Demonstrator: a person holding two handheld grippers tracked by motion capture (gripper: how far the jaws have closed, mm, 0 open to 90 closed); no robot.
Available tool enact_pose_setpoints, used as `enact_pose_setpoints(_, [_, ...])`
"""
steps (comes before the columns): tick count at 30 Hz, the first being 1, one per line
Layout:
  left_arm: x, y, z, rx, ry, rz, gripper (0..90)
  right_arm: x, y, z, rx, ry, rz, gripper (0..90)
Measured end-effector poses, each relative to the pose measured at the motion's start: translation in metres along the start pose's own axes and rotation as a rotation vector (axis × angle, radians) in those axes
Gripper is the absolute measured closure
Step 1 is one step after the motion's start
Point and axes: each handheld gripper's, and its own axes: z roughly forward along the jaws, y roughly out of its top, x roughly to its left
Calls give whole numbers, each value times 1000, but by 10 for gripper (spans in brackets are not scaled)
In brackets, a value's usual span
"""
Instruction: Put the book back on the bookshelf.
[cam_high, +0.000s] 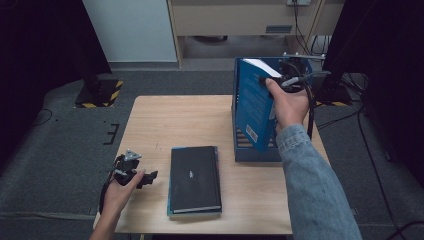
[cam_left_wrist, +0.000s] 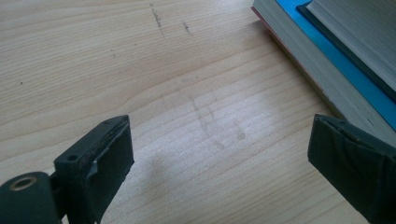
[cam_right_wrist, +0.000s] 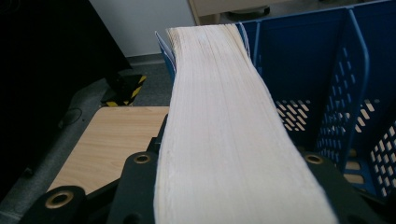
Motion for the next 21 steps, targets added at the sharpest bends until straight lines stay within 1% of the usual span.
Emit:
enact_pose_setpoints(1, [0,-1,0,0,1,0,64,4,2,3,-3,-2,-6,594])
enact_pose_setpoints(4, [0,-1,0,0,0,1,64,5,4,5,-6,-7,-7,594])
enact_pose_setpoints(6, [1,-1,0,2,0,1,63,4,4,9,-9,-12,-4,594])
enact_pose_setpoints(7, [1,-1,0,3,0,2,64,0,4,13,-6,-18,8,594])
enact_pose_setpoints(8, [1,-1,0,3,0,2,64,0,4,13,-6,-18,8,594])
enact_pose_setpoints(9, [1,-1,0,0,1,5,64,-4,3,17,-2,-26,13,594])
enact_pose_setpoints(13, [-1,-1,2,8,4,13,64,-6,3,23,1,-35,22,593])
enact_pose_setpoints(16, [-1,0,2,12,4,18,64,-6,3,28,-14,-28,31,594])
enact_pose_setpoints(17, [-2,-1,2,16,1,18,64,-6,1,32,-27,-22,41,594])
enact_pose_setpoints(18, [-2,-1,2,16,1,18,64,-6,1,32,-27,-22,41,594])
enact_pose_setpoints(19, [-1,-1,3,18,2,19,64,-7,-1,37,-41,-23,56,594])
enact_pose_setpoints(21, [-1,-1,2,17,1,17,64,-7,-2,39,-45,-26,62,594])
